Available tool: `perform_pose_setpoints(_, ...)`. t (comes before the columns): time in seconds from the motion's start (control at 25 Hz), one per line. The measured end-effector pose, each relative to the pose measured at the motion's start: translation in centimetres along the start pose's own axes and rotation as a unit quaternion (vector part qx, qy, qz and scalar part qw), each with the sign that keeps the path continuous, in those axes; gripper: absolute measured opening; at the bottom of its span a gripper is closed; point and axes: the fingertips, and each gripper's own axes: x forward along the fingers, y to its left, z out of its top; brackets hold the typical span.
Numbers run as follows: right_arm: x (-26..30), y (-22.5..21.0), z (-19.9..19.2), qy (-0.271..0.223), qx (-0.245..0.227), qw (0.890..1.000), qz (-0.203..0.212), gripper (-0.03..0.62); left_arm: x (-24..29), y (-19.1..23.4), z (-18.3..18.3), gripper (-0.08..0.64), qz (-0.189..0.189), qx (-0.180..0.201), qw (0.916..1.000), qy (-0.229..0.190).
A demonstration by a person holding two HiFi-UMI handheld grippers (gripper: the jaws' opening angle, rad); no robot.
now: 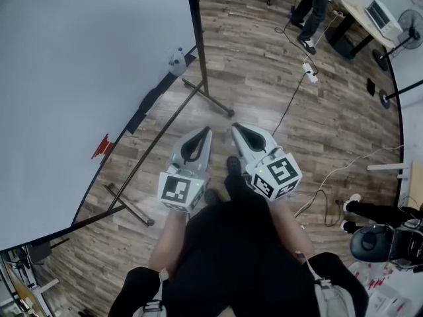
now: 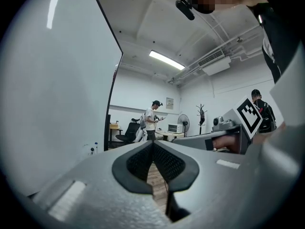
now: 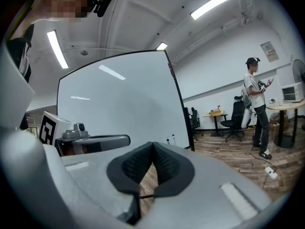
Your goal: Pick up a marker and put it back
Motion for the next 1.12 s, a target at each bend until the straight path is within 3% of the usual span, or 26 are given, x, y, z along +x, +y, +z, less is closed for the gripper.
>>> perform_pose_setpoints(0.64, 5.9, -8.7, 3.1, 0.011, -0.002, 0.996, 0.083, 0.000, 9.6, 2.7, 1.5, 0.011, 0.077, 0.000, 0.9969, 0.011)
perform_pose_setpoints(1.12, 9.7, -10.6, 1.0, 0.054, 0.002, 0.989, 0.136, 0.002, 11.5, 3.8, -0.6, 0.011, 0.130, -0.019, 0.9909, 0.028)
